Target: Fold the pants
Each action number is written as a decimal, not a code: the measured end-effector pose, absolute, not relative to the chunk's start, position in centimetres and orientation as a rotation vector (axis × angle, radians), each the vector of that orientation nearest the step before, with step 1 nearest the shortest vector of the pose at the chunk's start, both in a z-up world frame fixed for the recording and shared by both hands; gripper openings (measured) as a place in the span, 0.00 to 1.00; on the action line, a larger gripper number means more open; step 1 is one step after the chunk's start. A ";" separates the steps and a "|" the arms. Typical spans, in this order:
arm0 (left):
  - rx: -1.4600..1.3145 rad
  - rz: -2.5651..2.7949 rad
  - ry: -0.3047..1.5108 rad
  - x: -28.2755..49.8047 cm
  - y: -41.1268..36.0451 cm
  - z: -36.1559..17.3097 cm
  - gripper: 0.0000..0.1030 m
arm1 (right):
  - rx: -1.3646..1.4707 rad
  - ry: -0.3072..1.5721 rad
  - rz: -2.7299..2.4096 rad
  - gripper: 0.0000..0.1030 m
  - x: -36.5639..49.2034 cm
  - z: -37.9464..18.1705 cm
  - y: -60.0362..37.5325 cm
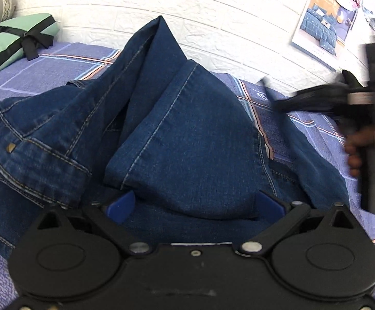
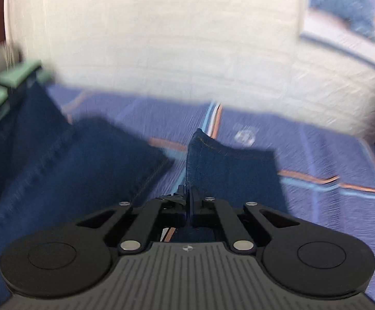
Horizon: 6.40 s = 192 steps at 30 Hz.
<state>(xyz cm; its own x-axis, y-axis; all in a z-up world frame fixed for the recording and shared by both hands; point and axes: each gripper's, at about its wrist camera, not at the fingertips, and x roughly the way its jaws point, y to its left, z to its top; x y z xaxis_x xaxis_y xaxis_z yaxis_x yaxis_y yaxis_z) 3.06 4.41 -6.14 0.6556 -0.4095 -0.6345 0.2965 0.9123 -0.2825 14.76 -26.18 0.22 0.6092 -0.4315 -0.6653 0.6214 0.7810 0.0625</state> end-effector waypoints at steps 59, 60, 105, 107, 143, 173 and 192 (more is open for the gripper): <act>0.113 -0.646 0.854 -3.2 -6.2 -5.4 0.95 | 0.626 0.399 -1.152 0.12 -25.1 0.6 -26.7; 0.113 -0.645 0.851 -3.2 -6.2 -5.4 0.95 | 0.620 0.448 -1.157 0.12 -24.6 -0.3 -27.3; 0.137 -0.139 0.545 7.5 11.8 0.4 0.13 | 0.798 0.513 -0.322 0.18 11.7 -3.5 -25.8; 0.114 -0.118 0.525 8.9 12.6 1.9 0.13 | 0.784 0.476 -0.327 0.13 11.2 -2.3 -25.8; 0.090 -0.317 0.682 17.4 10.7 0.6 0.57 | 0.666 0.220 -0.598 0.12 3.0 3.6 -29.1; -0.016 -0.434 0.840 20.0 3.1 -4.1 0.41 | 0.533 0.657 -0.524 0.96 0.0 -3.7 -35.9; -0.073 -0.412 0.740 22.2 1.4 0.4 0.01 | 0.371 0.555 -0.574 0.16 -1.1 2.4 -38.8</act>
